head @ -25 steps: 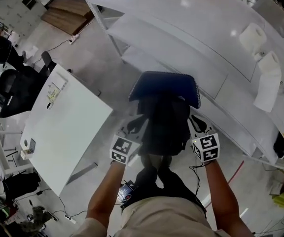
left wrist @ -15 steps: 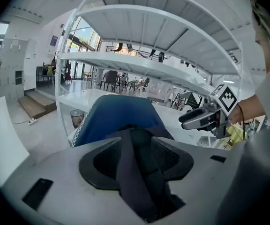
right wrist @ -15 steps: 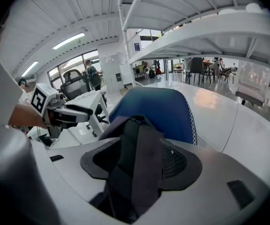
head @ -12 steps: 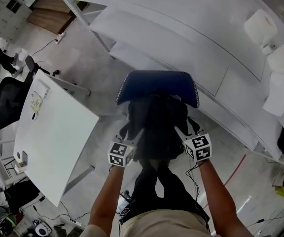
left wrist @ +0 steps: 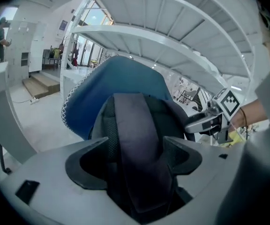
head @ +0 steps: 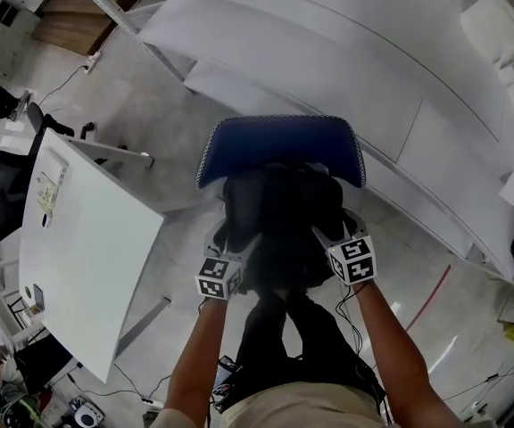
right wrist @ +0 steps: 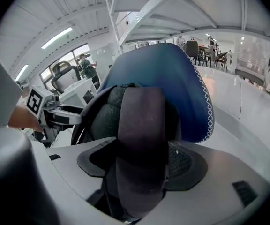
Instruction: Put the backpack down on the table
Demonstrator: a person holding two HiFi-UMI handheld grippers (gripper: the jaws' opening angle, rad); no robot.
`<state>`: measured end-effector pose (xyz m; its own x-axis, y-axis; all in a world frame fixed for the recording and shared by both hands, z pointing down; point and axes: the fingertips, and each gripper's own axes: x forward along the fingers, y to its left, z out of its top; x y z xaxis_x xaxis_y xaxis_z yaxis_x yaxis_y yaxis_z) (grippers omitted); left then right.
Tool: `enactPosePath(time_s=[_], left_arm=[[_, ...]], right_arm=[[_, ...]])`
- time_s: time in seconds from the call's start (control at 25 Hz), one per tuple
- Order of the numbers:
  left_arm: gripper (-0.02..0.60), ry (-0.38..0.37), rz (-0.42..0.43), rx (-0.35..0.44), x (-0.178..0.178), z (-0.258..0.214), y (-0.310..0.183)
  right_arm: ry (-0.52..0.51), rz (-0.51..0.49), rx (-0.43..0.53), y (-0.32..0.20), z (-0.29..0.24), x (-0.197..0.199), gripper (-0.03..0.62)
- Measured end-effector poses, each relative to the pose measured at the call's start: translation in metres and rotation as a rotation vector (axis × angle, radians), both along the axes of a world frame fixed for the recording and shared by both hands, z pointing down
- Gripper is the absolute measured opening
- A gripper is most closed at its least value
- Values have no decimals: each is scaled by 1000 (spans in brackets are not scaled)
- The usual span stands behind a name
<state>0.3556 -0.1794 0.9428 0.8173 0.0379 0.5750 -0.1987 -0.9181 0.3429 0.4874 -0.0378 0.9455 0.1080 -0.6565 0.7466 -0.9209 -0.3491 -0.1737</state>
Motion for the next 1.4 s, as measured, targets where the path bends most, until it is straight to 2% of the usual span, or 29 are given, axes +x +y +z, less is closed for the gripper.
enactPosePath(time_s=[0.12,0.32,0.36,0.44,0.48,0.56,0.76,1.04,1.12,1.24,1.4], left_arm=[[341,-17,10,-26,5,19,11],[336,-80,-5,10,5,30,7],[309,-86,-2,12,4,26,7],[158,-78,15,14,2,12,11],[113,-67,26,17,2,3,15],[86,-32,36,21,5,-20,22],[77,84,26,41,5,-83,27],[72,207,32,114,-4,-171,27],[72,238,18,134,-8,-201,27],[71,253,-12,146,-20,-239,33],[69,253,-51,151,-59,-275,51]], right_arm=[[11,11,0,-3,13,2,272],[25,22,-10,-5,16,5,271],[23,20,-22,-5,14,3,270],[25,8,-39,-4,6,-3,266],[29,2,-40,-5,0,-6,229],[37,1,-30,-6,-15,-13,152],[75,-5,77,-16,-70,-28,84],[130,-65,243,-32,-168,-43,78],[131,-97,261,-32,-195,-53,78],[122,-167,268,-22,-227,-86,78],[113,-241,292,-3,-266,-129,78]])
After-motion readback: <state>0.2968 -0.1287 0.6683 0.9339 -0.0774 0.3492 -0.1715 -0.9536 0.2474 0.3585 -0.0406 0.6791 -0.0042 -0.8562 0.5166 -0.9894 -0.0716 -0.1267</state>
